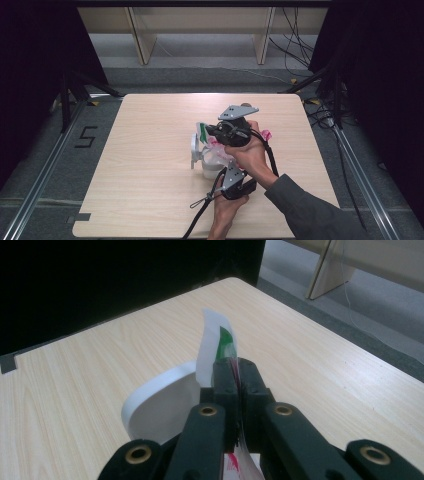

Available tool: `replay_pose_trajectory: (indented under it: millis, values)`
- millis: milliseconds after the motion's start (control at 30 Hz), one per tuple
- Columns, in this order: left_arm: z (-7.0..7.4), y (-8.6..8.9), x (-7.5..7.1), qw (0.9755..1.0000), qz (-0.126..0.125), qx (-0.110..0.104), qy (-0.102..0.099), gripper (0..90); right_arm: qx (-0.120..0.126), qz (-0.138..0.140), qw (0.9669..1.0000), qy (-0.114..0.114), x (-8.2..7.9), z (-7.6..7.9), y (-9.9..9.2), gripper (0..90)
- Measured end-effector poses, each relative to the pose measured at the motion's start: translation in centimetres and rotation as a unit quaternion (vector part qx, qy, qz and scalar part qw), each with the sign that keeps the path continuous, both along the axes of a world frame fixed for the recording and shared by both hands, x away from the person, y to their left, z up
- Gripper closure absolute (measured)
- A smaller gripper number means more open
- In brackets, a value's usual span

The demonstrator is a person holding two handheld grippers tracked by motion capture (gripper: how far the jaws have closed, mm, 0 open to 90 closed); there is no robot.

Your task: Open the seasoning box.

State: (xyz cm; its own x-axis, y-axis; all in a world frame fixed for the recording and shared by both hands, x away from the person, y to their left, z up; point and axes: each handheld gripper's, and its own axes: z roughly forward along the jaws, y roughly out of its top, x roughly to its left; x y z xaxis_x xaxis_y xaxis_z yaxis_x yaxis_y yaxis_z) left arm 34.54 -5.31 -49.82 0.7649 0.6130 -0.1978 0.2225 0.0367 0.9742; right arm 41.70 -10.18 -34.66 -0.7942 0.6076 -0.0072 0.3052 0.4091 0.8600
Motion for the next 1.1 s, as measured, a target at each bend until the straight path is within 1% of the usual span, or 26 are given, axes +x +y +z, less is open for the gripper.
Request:
replay_pose_trajectory:
  millis: [33,100,167,200,267,300,333,367,400,433,467,500,567,600,633,667,700,733,767,800,867,933,967,1000,1033,1100]
  values:
    - [0.0,0.0,0.0,1.0,0.0,0.0,0.0,73.7,-0.001,0.002,1.0,-0.005,0.11,0.01,-0.03,89.5]
    - [0.06,0.05,-0.02,1.0,0.001,0.0,0.0,73.7,0.009,-0.009,0.9999,0.008,-0.01,-0.02,0.09,89.5]
    - [0.01,0.05,-0.02,1.0,0.001,-0.001,0.0,73.7,0.001,-0.006,1.0,0.001,-0.06,-0.01,0.18,89.4]
    - [0.08,0.1,-0.09,1.0,0.005,0.005,0.004,73.7,0.002,-0.005,1.0,-0.002,-0.01,-0.06,0.21,89.4]
    - [0.12,0.11,-0.1,1.0,0.004,0.005,0.003,73.7,0.002,-0.004,1.0,0.006,0.04,-0.08,0.22,89.5]
    - [0.06,0.06,-0.03,1.0,0.001,0.0,-0.001,73.7,-0.002,0.002,1.0,-0.002,0.18,-0.02,0.15,89.4]
    - [0.04,0.07,-0.03,1.0,0.001,-0.001,-0.001,73.7,0.004,-0.008,0.9999,0.012,-0.05,0.04,0.22,89.4]
    - [0.04,0.07,-0.03,1.0,0.003,0.0,-0.001,73.7,0.006,-0.01,0.9999,0.003,0.02,0.02,0.24,89.4]
    - [0.12,0.13,-0.09,1.0,0.006,0.006,0.004,73.7,0.006,-0.01,0.9999,0.003,0.07,0.04,0.19,89.5]
    - [0.13,0.13,-0.1,1.0,0.005,0.006,0.003,73.7,0.0,-0.005,1.0,0.002,0.16,0.07,0.08,89.4]
    - [0.13,0.12,-0.1,1.0,0.005,0.005,0.003,73.7,0.005,-0.01,0.9999,0.002,0.11,-0.08,0.25,89.4]
    - [0.11,0.1,-0.11,1.0,0.005,0.004,0.003,73.7,0.0,-0.008,0.9999,0.011,0.05,-0.01,0.21,89.4]
    - [0.13,0.15,-0.06,1.0,0.006,0.002,0.004,73.8,-0.004,0.0,1.0,0.005,0.11,-0.01,0.31,89.3]
    - [0.13,0.2,0.02,1.0,0.003,0.001,0.0,73.8,0.002,-0.006,0.9999,0.01,0.03,0.02,0.3,89.4]
    - [0.12,0.23,0.02,1.0,0.002,0.0,-0.001,73.8,0.009,0.001,0.9999,0.009,0.17,0.01,0.3,89.4]
    - [0.1,0.24,0.02,1.0,0.003,0.0,-0.001,73.8,0.008,0.001,0.9999,0.008,0.14,0.09,0.29,89.4]
    - [0.08,0.23,0.04,1.0,0.003,-0.001,-0.001,73.8,0.012,-0.01,0.9998,0.011,-0.07,0.08,0.45,89.4]
    - [0.07,0.23,0.07,1.0,0.002,-0.001,0.0,73.8,0.002,-0.005,0.9999,0.01,0.0,0.13,0.38,89.4]
    - [0.14,0.25,-0.02,1.0,0.006,0.002,0.004,73.8,0.0,-0.005,0.9999,0.01,0.02,0.02,0.46,89.4]
    - [0.13,0.26,0.02,1.0,0.002,-0.001,0.0,73.7,0.003,-0.008,0.9999,0.008,0.06,-0.08,0.54,89.3]
    - [0.13,0.3,0.01,1.0,0.003,-0.004,-0.003,73.7,0.002,-0.005,0.9999,0.012,0.05,0.07,0.53,89.4]
    - [0.16,0.36,-0.07,1.0,0.008,0.0,0.004,73.8,0.002,-0.004,0.9999,0.01,0.03,0.14,0.52,89.4]
    - [0.09,0.29,0.03,1.0,0.004,-0.006,0.0,73.8,0.004,-0.006,0.9999,0.009,0.03,0.01,0.61,89.3]
    - [0.16,0.3,-0.09,1.0,0.006,-0.002,0.003,73.7,-0.002,-0.005,0.9999,0.009,0.01,-0.06,0.64,89.3]
    - [0.11,0.26,-0.02,1.0,0.001,-0.007,-0.003,73.6,-0.007,0.003,1.0,0.005,0.13,-0.08,0.65,89.3]
    - [0.15,0.31,-0.01,1.0,0.004,-0.008,-0.002,73.7,-0.004,0.004,1.0,0.003,0.1,0.03,0.68,89.3]
